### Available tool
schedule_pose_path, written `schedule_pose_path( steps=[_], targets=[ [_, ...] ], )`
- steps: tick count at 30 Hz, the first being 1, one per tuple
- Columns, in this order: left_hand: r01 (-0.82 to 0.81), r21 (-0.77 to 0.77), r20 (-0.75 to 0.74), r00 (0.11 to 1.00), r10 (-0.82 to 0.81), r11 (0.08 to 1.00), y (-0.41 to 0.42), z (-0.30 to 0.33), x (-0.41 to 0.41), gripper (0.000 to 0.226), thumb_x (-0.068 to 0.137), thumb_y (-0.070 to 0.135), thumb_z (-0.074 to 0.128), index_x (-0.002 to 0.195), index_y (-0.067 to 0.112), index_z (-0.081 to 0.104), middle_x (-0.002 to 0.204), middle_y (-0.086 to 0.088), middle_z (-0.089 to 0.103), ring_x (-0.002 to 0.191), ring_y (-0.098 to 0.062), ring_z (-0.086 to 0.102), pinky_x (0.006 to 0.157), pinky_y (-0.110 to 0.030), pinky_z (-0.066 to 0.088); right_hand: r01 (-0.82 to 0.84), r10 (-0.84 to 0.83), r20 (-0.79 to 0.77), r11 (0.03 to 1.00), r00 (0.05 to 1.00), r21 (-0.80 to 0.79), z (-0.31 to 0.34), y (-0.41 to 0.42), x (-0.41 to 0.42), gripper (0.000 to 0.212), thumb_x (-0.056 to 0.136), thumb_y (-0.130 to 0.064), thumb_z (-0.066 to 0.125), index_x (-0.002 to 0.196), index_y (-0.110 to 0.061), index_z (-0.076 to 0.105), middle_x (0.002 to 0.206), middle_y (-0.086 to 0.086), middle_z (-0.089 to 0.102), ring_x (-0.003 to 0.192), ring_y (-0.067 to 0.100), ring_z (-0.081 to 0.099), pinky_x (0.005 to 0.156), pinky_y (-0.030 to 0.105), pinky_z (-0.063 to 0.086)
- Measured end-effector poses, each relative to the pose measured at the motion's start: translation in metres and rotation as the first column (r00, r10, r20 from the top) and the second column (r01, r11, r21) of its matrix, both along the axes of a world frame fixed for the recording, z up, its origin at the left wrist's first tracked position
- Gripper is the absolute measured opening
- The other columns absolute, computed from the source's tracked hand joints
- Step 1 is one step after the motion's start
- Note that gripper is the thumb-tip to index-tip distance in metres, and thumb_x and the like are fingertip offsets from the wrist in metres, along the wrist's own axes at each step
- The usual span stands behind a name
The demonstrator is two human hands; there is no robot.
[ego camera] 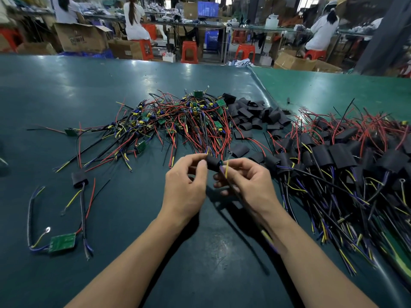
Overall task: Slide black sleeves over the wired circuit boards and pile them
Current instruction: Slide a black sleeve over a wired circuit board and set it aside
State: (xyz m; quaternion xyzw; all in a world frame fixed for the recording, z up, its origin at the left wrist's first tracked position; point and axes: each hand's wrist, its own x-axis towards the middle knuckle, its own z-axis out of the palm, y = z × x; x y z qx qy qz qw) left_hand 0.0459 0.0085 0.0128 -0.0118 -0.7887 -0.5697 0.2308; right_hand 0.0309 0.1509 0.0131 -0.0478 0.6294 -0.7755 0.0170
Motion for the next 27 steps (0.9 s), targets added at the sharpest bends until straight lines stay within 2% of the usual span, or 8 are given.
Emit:
schedule_pose_path(
  steps=[3, 5, 8, 11, 16, 19, 23, 27],
  targets=[
    [0.116, -0.239, -0.005, 0.993, -0.120, 0.964, -0.007, 0.000, -0.001, 0.046, 0.081, 0.013, 0.059, 0.125, 0.027, 0.064, 0.097, 0.003, 0.058, 0.085, -0.010, 0.056, 0.078, -0.021, 0.048, -0.014, 0.025, 0.100, 0.994, 0.995, -0.112, 0.004, 0.004, -0.004, 0.006, 0.090, 0.001, 0.062, 0.094, -0.002, 0.060, 0.069, 0.015, 0.072, 0.055, 0.021, 0.070, 0.048, 0.024, 0.054],
    [0.120, -0.383, -0.038, 0.989, -0.145, 0.916, -0.009, -0.002, -0.001, 0.043, 0.080, 0.020, 0.066, 0.123, 0.026, 0.067, 0.105, 0.000, 0.053, 0.101, -0.014, 0.054, 0.093, -0.030, 0.047, -0.033, 0.052, 0.138, 0.990, 0.989, -0.135, 0.005, 0.007, -0.004, 0.010, 0.088, 0.001, 0.063, 0.097, 0.000, 0.060, 0.069, 0.017, 0.072, 0.055, 0.020, 0.069, 0.050, 0.023, 0.054],
    [0.123, -0.330, -0.123, 0.977, -0.172, 0.936, -0.015, -0.001, -0.004, 0.029, 0.081, 0.015, 0.077, 0.109, 0.017, 0.070, 0.121, 0.002, 0.057, 0.116, -0.011, 0.056, 0.094, -0.026, 0.049, -0.084, 0.110, 0.152, 0.982, 0.982, -0.169, 0.007, 0.009, -0.002, 0.015, 0.081, -0.004, 0.067, 0.096, 0.000, 0.065, 0.069, 0.015, 0.071, 0.054, 0.019, 0.068, 0.049, 0.022, 0.054],
    [0.192, -0.369, -0.171, 0.948, -0.269, 0.909, -0.020, 0.001, -0.005, 0.032, 0.077, 0.005, 0.079, 0.107, 0.013, 0.070, 0.109, 0.006, 0.068, 0.101, -0.002, 0.062, 0.086, -0.021, 0.051, -0.125, 0.153, 0.161, 0.977, 0.975, -0.174, 0.009, 0.011, -0.001, 0.016, 0.074, -0.009, 0.069, 0.088, -0.004, 0.073, 0.071, 0.014, 0.072, 0.054, 0.017, 0.067, 0.049, 0.022, 0.054],
    [0.146, -0.430, -0.195, 0.948, -0.249, 0.891, -0.020, 0.000, -0.005, 0.037, 0.073, 0.000, 0.080, 0.109, 0.006, 0.072, 0.099, 0.001, 0.072, 0.088, -0.010, 0.065, 0.083, -0.029, 0.054, -0.270, 0.303, 0.139, 0.939, 0.943, -0.212, 0.007, 0.014, 0.001, 0.027, 0.092, 0.000, 0.055, 0.095, -0.011, 0.079, 0.080, 0.013, 0.071, 0.063, 0.016, 0.069, 0.056, 0.023, 0.056],
    [0.143, -0.444, -0.152, 0.961, -0.232, 0.884, -0.022, 0.000, -0.005, 0.037, 0.077, 0.005, 0.078, 0.113, 0.010, 0.072, 0.099, 0.001, 0.071, 0.091, -0.019, 0.064, 0.083, -0.039, 0.053, -0.394, 0.397, 0.022, 0.914, 0.917, -0.098, 0.006, 0.012, 0.003, 0.035, 0.095, 0.002, 0.052, 0.111, -0.019, 0.075, 0.087, 0.007, 0.071, 0.072, 0.015, 0.069, 0.059, 0.025, 0.056],
    [0.171, -0.506, -0.086, 0.965, -0.246, 0.846, -0.020, 0.000, -0.006, 0.034, 0.079, 0.013, 0.057, 0.111, 0.009, 0.067, 0.096, 0.005, 0.061, 0.094, -0.022, 0.056, 0.088, -0.045, 0.045, -0.334, 0.337, -0.084, 0.941, 0.938, 0.046, 0.005, 0.008, 0.006, 0.042, 0.089, 0.007, 0.062, 0.114, -0.024, 0.074, 0.089, -0.001, 0.066, 0.077, 0.015, 0.065, 0.068, 0.022, 0.056],
    [0.164, -0.487, -0.072, 0.972, -0.226, 0.858, -0.022, -0.002, -0.008, 0.034, 0.078, 0.011, 0.055, 0.110, 0.014, 0.063, 0.099, 0.010, 0.059, 0.094, -0.020, 0.056, 0.088, -0.046, 0.044, -0.230, 0.272, -0.185, 0.948, 0.944, 0.218, 0.001, 0.005, 0.008, 0.048, 0.083, 0.014, 0.065, 0.114, -0.022, 0.071, 0.095, -0.001, 0.064, 0.077, 0.015, 0.062, 0.070, 0.024, 0.056]
  ],
)
